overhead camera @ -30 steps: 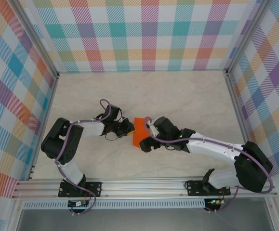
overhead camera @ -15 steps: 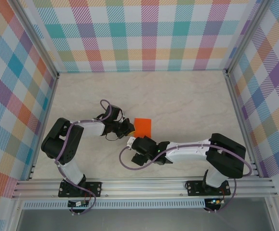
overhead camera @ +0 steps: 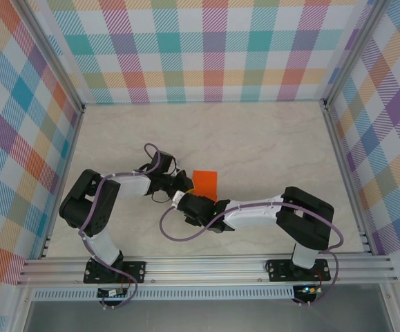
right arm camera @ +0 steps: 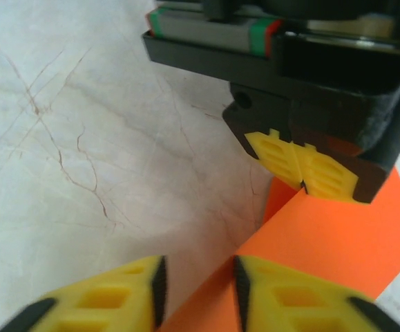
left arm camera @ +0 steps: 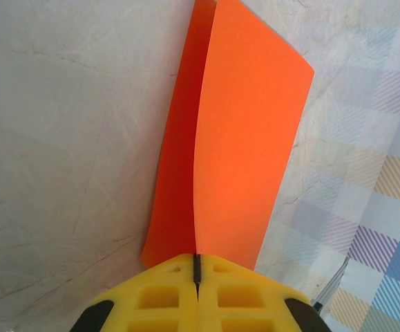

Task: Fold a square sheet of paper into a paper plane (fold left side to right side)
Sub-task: Third fold the triangle at the center of the table.

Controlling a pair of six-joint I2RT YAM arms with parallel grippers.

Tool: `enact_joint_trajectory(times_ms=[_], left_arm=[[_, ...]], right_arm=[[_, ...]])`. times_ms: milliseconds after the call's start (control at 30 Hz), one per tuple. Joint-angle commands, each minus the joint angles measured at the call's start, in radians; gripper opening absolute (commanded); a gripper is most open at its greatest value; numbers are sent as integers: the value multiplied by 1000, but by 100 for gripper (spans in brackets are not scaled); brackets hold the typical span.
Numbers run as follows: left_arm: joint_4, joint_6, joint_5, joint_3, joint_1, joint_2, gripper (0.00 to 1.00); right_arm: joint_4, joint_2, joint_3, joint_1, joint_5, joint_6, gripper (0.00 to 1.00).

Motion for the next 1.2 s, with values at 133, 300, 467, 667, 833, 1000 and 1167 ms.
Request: enact_joint_trajectory(times_ms=[133, 300, 467, 667, 833, 1000, 1167], left_arm=[[-92, 72, -18, 33, 3, -21, 17], [-201, 149, -23, 52, 26, -64, 40], [-343, 230, -77, 103, 44, -109, 50], [-367, 248, -21, 193, 44, -52, 40], [-332, 277, 32, 338, 17, 104, 27], [-350, 299, 56, 493, -10, 274, 22], [-409, 311, 48, 587, -37, 377, 19]], right_arm=[[-45, -32, -13, -1, -1, 15, 0], [-60, -70, -35, -35, -105, 70, 0], [-82, -82, -32, -55, -137, 99, 0], [-81, -90, -45, -73, -165, 122, 0], [-79, -94, -52, -83, -175, 136, 0], [-81, -96, -51, -90, -193, 150, 0], [-90, -99, -52, -104, -218, 162, 0]])
